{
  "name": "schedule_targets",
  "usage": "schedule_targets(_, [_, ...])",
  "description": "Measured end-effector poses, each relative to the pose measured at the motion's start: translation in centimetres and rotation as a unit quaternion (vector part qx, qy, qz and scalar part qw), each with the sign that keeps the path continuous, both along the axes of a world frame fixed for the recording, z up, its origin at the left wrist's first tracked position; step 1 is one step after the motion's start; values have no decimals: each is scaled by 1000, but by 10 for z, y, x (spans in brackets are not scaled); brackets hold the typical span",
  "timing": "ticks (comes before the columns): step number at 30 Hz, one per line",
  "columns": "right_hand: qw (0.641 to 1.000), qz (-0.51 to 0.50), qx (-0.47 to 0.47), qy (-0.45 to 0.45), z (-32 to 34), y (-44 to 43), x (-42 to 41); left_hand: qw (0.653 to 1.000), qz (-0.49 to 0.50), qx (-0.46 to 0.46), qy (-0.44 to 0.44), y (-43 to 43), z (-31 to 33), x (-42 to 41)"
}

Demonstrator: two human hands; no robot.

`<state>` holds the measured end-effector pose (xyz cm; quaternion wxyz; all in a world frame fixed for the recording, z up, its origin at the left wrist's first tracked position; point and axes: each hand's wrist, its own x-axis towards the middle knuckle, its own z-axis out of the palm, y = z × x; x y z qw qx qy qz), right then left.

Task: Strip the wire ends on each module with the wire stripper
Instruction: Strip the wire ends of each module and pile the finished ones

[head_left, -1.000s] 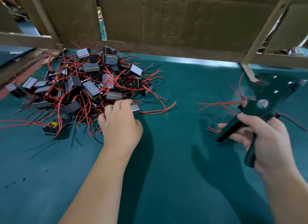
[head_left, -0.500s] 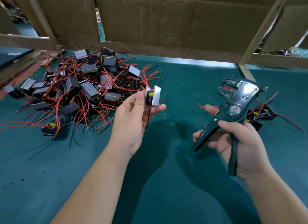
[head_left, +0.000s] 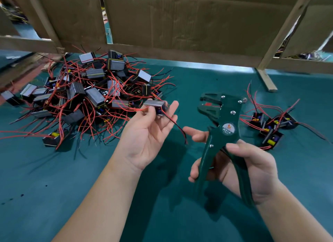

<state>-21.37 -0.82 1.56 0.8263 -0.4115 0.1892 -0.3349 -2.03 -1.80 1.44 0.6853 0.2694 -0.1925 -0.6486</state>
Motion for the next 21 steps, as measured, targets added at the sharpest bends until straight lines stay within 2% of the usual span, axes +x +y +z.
schedule_targets(5, [997,11,0,71,-1,1,5,997,-14,0,-71,0,-6,-5])
schedule_targets(7, [996,13,3,93,-2,1,6,993,23,6,-115,-2,-9,-7])
schedule_targets(9, [997,15,22,79,-3,0,6,972,128,38,-192,-5,-12,-9])
schedule_targets(11, [997,7,45,67,-4,-2,4,928,263,74,-255,-7,-13,-7])
schedule_targets(14, [995,-4,68,72,-3,-5,1,866,402,51,-293,-5,-9,3])
schedule_targets(16, [994,-8,75,81,-3,-7,0,797,480,34,-364,-2,-7,10])
schedule_targets(18, [993,-1,76,92,-4,-8,0,699,533,9,-477,5,-3,13])
schedule_targets(21, [992,24,78,98,-6,-7,0,552,511,-65,-655,18,1,2])
